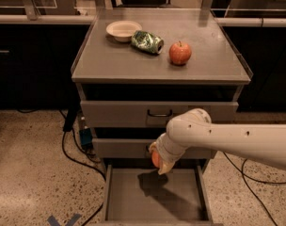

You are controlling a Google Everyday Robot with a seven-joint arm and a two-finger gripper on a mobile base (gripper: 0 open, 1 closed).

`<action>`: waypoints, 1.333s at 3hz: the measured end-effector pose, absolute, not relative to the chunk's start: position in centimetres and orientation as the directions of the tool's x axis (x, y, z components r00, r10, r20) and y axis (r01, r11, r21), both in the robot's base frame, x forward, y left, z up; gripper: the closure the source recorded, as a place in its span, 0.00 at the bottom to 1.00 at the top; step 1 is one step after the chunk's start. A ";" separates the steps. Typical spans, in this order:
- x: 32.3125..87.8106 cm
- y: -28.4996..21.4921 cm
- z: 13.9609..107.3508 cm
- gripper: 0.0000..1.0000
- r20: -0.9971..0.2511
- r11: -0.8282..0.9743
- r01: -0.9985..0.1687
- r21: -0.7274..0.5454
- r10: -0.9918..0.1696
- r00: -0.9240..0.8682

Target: Pick orange from bottom drawer and place on counter

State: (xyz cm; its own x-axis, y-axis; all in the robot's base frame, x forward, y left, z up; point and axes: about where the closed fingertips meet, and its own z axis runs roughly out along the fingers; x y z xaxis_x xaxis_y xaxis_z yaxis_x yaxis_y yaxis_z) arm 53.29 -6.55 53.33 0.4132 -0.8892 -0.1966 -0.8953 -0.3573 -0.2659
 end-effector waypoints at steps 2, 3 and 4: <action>54.3 -6.3 57.9 1.00 -0.154 -0.363 -0.876 -0.317 -0.892 0.425; 54.6 -6.6 62.4 1.00 -0.169 -0.367 -0.858 -0.358 -0.879 0.446; 55.0 -6.8 68.2 1.00 -0.164 -0.382 -0.819 -0.428 -0.858 0.486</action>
Offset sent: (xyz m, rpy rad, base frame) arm 0.0082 0.0027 0.0379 -0.0135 -0.0522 0.0002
